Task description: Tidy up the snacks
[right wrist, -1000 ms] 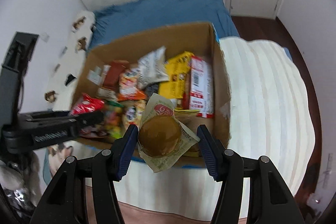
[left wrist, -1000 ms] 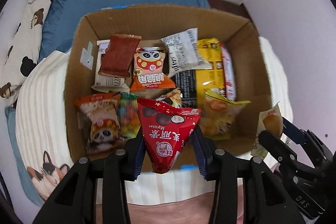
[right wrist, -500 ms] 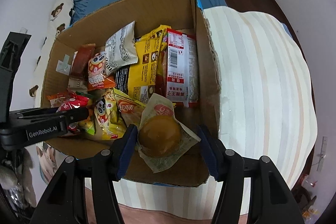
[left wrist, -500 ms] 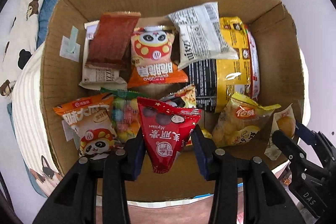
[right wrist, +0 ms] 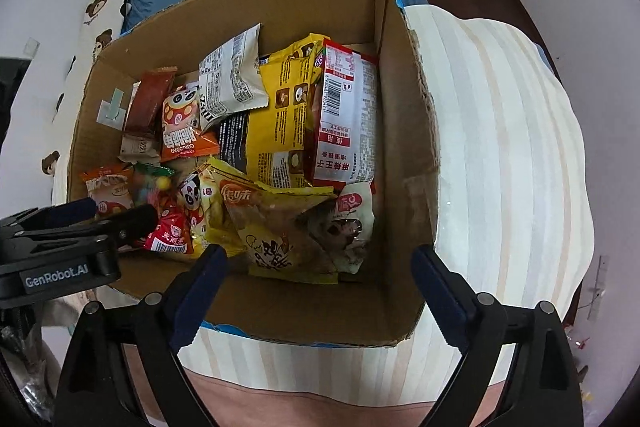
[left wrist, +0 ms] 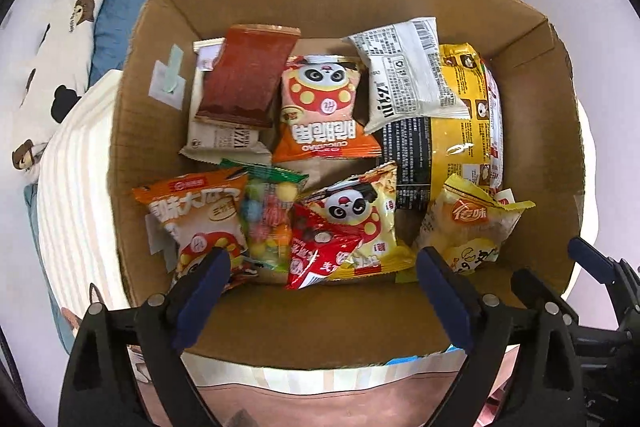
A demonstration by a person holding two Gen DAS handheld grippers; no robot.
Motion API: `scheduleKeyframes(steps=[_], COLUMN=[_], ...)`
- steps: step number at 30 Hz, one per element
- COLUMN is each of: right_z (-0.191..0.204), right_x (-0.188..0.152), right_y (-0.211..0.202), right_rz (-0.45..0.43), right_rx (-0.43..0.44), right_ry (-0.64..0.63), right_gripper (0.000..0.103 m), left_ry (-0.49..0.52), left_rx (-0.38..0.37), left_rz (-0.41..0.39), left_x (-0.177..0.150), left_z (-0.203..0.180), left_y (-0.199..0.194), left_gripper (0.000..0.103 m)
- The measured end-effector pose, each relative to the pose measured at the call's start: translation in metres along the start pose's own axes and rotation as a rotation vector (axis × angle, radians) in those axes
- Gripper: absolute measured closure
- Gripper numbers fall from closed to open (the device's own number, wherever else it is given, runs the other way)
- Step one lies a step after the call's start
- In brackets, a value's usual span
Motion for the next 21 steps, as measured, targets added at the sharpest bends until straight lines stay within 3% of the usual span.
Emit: scheduleKeyframes(steps=[5, 21], right_z=[0.000, 0.010], right_x=[-0.006, -0.065], right_y=[-0.008, -0.073], right_rz=[-0.036, -0.282], right_rx=[0.003, -0.029], right_ry=[0.015, -0.011], right_gripper=[0.007, 0.007], left_ry=[-0.030, -0.043], left_rx=[-0.018, 0.018], left_rz=[-0.055, -0.398], left_x=[-0.013, -0.090], left_z=[0.010, 0.025], left_y=[-0.011, -0.087], left_gripper=[0.008, 0.008])
Point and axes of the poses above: each gripper's, at about its wrist camera, not at the fingertips, and y roughly the way its jaws point, z to its left, x to its top, the point moved 3 cm from there along y, roughly the way its jaws point, and after that the axes turned 6 degrees about -y, right-handed, at the moved point
